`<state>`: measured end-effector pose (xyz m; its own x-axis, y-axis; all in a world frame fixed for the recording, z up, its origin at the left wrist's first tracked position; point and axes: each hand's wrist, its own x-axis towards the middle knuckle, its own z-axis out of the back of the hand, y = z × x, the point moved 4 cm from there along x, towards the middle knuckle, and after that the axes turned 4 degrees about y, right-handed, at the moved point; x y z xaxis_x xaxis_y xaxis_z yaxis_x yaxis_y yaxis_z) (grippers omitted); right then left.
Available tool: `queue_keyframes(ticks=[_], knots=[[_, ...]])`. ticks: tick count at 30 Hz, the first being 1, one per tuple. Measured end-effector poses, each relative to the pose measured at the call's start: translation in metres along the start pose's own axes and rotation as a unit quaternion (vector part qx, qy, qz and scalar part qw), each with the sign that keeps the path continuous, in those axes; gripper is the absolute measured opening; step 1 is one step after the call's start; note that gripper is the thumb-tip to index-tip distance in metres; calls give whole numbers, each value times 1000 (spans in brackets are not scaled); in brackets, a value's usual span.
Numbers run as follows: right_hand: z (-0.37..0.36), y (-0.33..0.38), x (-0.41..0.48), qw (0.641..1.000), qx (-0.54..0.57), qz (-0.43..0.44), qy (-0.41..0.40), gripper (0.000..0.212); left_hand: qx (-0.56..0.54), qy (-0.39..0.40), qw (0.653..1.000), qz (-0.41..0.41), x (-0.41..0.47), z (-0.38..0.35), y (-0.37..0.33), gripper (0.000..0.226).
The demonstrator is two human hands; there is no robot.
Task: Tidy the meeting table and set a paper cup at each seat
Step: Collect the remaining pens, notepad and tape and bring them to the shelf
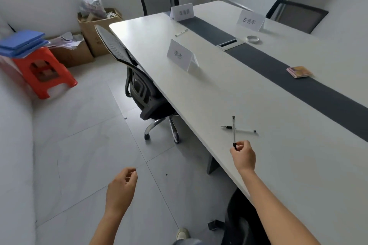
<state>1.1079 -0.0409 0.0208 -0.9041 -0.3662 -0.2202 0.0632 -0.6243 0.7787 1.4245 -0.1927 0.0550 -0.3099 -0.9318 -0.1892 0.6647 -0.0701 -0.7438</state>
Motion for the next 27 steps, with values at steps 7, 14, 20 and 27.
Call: queue_keyframes(ticks=[7,14,20,27], knots=[[5,-9,31,982,88,-147,-76,55,14,101,994,-27,70,-54,-25,21],[-4,-2,55,949,145,-223,-170,29,52,172,974,-137,178,-95,-72,28],[-31,10,68,891,208,-320,-244,27,94,221,947,-212,275,-97,-110,30],[-54,28,70,876,159,-355,-286,23,139,298,905,-270,317,-126,-126,28]])
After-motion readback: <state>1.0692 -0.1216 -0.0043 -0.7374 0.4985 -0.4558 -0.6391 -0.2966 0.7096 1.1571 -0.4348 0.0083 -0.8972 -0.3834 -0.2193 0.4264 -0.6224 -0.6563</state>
